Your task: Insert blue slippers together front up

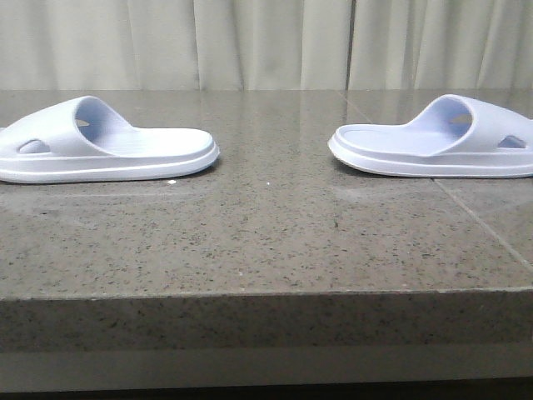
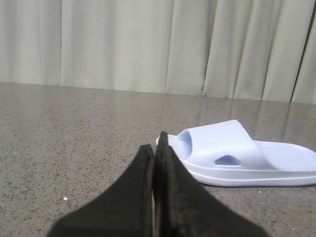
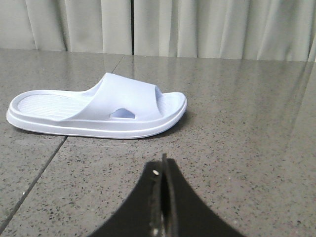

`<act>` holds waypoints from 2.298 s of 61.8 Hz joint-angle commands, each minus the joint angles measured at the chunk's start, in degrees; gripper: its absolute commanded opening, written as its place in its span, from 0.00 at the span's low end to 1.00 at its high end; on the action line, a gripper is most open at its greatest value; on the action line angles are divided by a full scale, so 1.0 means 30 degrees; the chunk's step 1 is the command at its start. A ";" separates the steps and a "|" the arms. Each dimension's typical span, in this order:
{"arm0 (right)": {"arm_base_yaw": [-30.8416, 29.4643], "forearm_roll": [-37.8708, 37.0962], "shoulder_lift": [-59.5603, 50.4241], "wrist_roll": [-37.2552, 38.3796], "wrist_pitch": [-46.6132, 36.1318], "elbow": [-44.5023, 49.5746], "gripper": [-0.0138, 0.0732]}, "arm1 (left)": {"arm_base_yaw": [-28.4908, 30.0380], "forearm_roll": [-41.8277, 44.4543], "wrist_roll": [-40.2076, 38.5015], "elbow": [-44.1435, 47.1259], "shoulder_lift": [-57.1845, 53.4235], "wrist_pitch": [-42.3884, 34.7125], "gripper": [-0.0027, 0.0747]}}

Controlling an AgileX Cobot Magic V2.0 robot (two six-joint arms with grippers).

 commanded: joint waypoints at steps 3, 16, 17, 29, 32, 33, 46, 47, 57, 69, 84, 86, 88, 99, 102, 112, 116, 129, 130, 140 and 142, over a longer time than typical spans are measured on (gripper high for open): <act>-0.0117 -0.0013 -0.0330 -0.0039 -0.1591 -0.0081 0.02 | -0.0143 -0.0076 -0.0143 0.0142 -0.0273 -0.1472 0.01; -0.0117 -0.0013 -0.0330 -0.0039 -0.1591 -0.0081 0.02 | -0.0143 -0.0076 -0.0143 0.0142 -0.0273 -0.1472 0.01; -0.0117 -0.0013 -0.0330 -0.0039 -0.1591 -0.0081 0.02 | -0.0143 -0.0076 -0.0143 0.0142 -0.0273 -0.1472 0.01; -0.0117 -0.0013 -0.0330 -0.0039 -0.1591 -0.0081 0.02 | -0.0143 -0.0076 -0.0143 0.0142 -0.0273 -0.1472 0.01; -0.0117 -0.0013 -0.0330 -0.0039 -0.1591 -0.0081 0.02 | -0.0143 -0.0076 -0.0143 0.0142 -0.0273 -0.1472 0.01; -0.0117 -0.0013 -0.0330 -0.0039 -0.1591 -0.0081 0.02 | -0.0143 -0.0076 -0.0143 0.0142 -0.0273 -0.1472 0.01; -0.0117 -0.0013 -0.0330 -0.0039 -0.1591 -0.0081 0.02 | -0.0143 -0.0076 -0.0143 0.0142 -0.0273 -0.1472 0.01; -0.0117 -0.0013 -0.0330 -0.0039 -0.1591 -0.0081 0.02 | -0.0143 -0.0076 -0.0143 0.0142 -0.0273 -0.1472 0.01; -0.0107 -0.0013 -0.0330 -0.0039 -0.1591 -0.0099 0.02 | -0.0143 -0.0036 -0.0143 0.0099 -0.0273 -0.2241 0.01; -0.0107 0.0004 -0.0313 -0.0039 0.1038 -0.2076 0.02 | -0.0143 -0.0376 -0.0143 -0.1998 -0.0240 -0.0686 0.01; -0.0107 0.0004 0.1186 -0.0039 0.4458 -0.7034 0.02 | -0.0143 0.0412 -0.0143 -0.7749 0.1335 0.5611 0.01; -0.0107 0.0004 0.1668 -0.0039 0.4797 -0.7685 0.02 | -0.0143 0.0705 -0.0143 -0.8571 0.1846 0.6471 0.01; -0.0107 0.0004 0.1980 -0.0039 0.5088 -0.8168 0.02 | -0.0143 0.0937 -0.0143 -0.9223 0.2290 0.7237 0.01; -0.0107 0.0004 0.5227 -0.0039 0.6198 -1.0868 0.02 | -0.0143 0.1343 -0.0143 -1.3042 0.5864 1.0597 0.01; -0.0107 0.0004 0.5896 -0.0039 0.6648 -1.1307 0.02 | -0.0143 0.1343 -0.0143 -1.3657 0.6714 1.1221 0.01; -0.0107 0.0004 0.8249 -0.0039 0.7114 -1.1492 0.02 | -0.0143 0.0845 -0.0143 -1.4000 0.8900 1.1465 0.01; -0.0107 0.0004 0.8931 -0.0039 0.7365 -1.1492 0.02 | -0.0143 0.0490 -0.0143 -1.3965 0.9547 1.1702 0.01; -0.0107 0.0004 1.0415 -0.0039 0.7578 -1.1492 0.02 | -0.0143 0.0485 -0.0143 -1.3965 1.0989 1.1578 0.01; -0.0107 0.0004 1.0466 -0.0039 0.7578 -1.1492 0.02 | -0.0143 0.0516 -0.0143 -1.3965 1.1040 1.1578 0.01; -0.0107 0.0004 1.0531 -0.0039 0.7657 -1.1492 0.05 | -0.0100 0.0571 -0.0143 -1.3965 1.1350 1.1242 0.06; -0.0107 0.0004 1.0531 -0.0039 0.7657 -1.1492 0.09 | -0.0100 0.0612 -0.0143 -1.3965 1.1350 1.1173 0.11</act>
